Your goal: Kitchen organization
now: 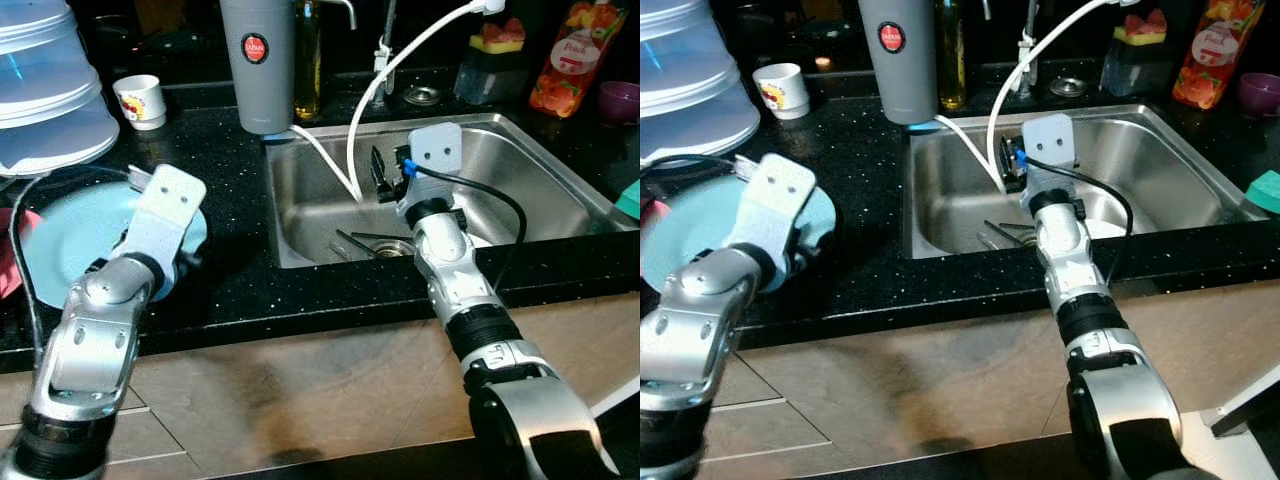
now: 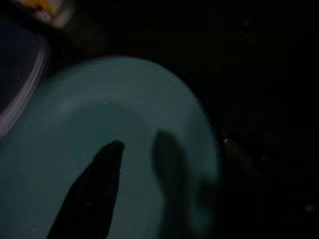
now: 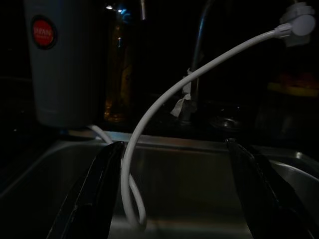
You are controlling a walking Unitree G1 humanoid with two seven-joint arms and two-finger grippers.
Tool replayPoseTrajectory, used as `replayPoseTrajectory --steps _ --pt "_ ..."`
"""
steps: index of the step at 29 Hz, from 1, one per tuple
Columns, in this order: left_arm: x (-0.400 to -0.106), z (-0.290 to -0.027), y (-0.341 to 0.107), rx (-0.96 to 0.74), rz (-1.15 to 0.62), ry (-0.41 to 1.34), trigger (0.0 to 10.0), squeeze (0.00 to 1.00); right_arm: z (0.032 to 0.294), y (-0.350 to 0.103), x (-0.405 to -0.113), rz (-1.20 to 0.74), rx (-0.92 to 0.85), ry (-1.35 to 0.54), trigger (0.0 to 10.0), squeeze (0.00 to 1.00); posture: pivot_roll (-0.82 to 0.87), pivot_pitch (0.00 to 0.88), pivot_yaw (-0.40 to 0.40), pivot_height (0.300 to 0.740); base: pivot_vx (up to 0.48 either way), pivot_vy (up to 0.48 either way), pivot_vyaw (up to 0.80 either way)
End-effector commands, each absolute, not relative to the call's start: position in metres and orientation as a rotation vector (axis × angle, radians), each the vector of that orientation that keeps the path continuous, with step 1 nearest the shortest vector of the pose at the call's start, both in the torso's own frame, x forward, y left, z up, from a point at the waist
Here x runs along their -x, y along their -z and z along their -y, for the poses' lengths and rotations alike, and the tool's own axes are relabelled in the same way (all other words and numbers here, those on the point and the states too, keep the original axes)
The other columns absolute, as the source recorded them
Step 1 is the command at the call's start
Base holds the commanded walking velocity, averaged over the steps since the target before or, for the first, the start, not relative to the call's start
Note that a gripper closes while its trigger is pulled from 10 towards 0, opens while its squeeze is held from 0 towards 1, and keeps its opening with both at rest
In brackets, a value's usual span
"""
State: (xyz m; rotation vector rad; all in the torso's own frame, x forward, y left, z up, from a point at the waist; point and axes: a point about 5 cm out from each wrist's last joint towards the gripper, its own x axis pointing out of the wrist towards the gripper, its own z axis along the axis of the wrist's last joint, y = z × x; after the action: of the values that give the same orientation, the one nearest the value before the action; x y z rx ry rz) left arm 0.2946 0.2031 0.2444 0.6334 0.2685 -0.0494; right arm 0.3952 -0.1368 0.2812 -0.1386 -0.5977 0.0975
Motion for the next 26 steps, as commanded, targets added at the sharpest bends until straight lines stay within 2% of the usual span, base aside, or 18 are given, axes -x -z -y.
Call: replayPoseTrajectory --steps 1,11,12,13,14,15,26 --pt "-0.293 -0.209 -0.232 -0.664 -0.34 0.045 10.0 0.0 0.137 -0.276 -0.395 0.579 0.12 -0.103 10.0 0.0 0.11 0.123 0.049 0.74 0.0 0.0 0.0" --pt "-0.294 -0.219 -0.233 -0.678 -0.386 0.016 10.0 0.0 0.139 -0.278 -0.395 0.57 0.114 -0.101 10.0 0.0 0.11 0.118 0.05 0.74 0.0 0.0 0.0" --pt "-0.294 -0.219 -0.233 -0.676 -0.391 0.019 8.2 0.0 0.139 -0.278 -0.395 0.568 0.112 -0.1 10.0 0.0 0.11 0.118 0.05 0.74 0.0 0.0 0.0" --pt "-0.294 -0.219 -0.233 -0.685 -0.398 0.022 3.2 0.0 0.14 -0.278 -0.395 0.565 0.108 -0.098 10.0 0.0 0.11 0.119 0.052 0.74 0.0 0.0 0.0" --pt "-0.294 -0.219 -0.233 -0.685 -0.398 0.022 3.2 0.0 0.14 -0.278 -0.395 0.565 0.108 -0.098 10.0 0.0 0.11 0.119 0.052 0.74 0.0 0.0 0.0" --pt "-0.293 -0.219 -0.232 -0.693 -0.402 0.025 0.0 0.0 0.14 -0.278 -0.396 0.563 0.105 -0.097 10.0 0.0 0.11 0.119 0.052 0.74 0.0 0.0 0.0" --pt "-0.292 -0.219 -0.232 -0.687 -0.398 0.032 0.0 0.0 0.145 -0.275 -0.397 0.535 0.056 -0.077 10.0 0.0 0.11 0.116 0.051 0.74 0.0 0.0 0.0"
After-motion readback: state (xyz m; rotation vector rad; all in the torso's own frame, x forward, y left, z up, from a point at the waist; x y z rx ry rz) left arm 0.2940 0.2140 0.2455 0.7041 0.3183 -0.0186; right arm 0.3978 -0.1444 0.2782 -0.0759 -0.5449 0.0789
